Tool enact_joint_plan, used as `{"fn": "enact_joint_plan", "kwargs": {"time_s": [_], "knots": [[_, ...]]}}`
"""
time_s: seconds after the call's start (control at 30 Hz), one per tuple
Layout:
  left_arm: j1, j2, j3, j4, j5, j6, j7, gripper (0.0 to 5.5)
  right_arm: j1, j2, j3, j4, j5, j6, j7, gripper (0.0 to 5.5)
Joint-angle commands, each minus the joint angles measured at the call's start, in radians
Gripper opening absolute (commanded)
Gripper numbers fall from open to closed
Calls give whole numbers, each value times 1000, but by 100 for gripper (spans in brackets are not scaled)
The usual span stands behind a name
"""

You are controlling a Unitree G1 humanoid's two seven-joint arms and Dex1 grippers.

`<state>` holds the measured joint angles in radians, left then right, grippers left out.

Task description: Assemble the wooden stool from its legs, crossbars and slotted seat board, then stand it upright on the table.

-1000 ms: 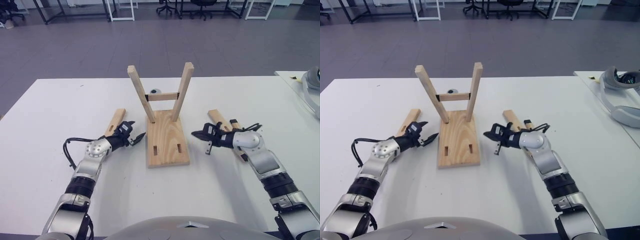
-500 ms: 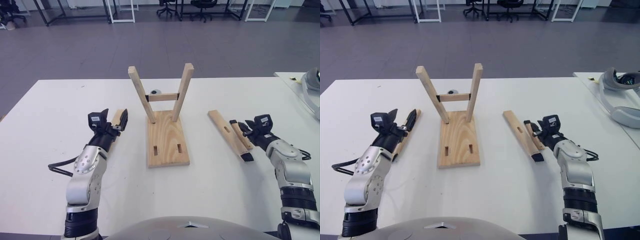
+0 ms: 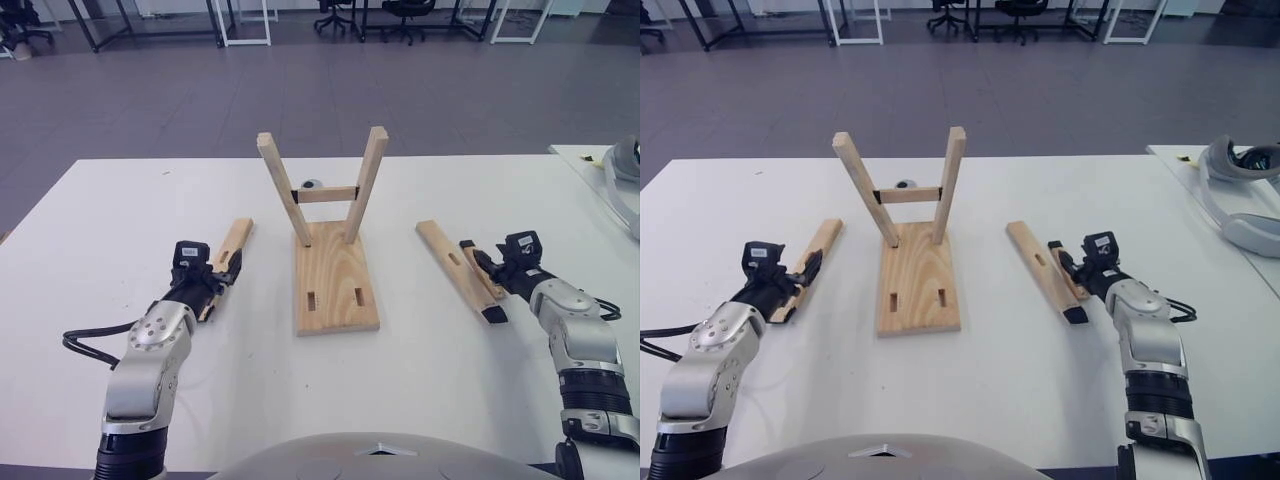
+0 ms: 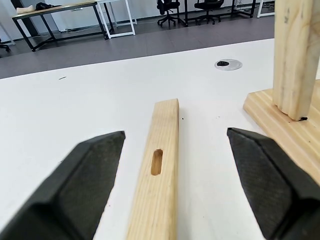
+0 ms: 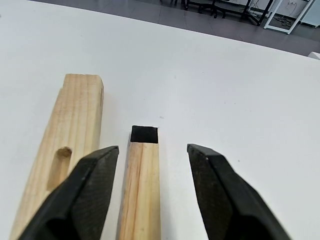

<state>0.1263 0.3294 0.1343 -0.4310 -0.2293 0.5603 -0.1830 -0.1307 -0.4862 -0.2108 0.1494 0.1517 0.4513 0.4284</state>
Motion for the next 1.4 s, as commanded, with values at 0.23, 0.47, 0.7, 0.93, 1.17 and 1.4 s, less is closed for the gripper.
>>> {"fn": "enact_joint_plan", "kwargs": {"time_s": [0.23,0.47,0.7,0.93,1.17,1.4], "knots": [[3,-5,-18,-32,19,-2,-2,377,-24,-38,57,65,-38,180,-6,257],[-48,-35,16,-120,-36,64,22,377,-36,-36,63,28,-22,226,-12,134],[-361,-105,206,-276,-577,274,50,377,-285,15,42,-97,-39,-167,-106,133],[-659,-34,189,-216,-1016,356,227,377,-622,146,278,-440,4,-244,-8,133],[-725,-3,175,-222,-1171,263,379,377,-613,165,389,-576,22,-186,71,133],[-721,55,171,-229,-1281,160,432,261,-576,188,384,-586,56,-158,96,133]]}}
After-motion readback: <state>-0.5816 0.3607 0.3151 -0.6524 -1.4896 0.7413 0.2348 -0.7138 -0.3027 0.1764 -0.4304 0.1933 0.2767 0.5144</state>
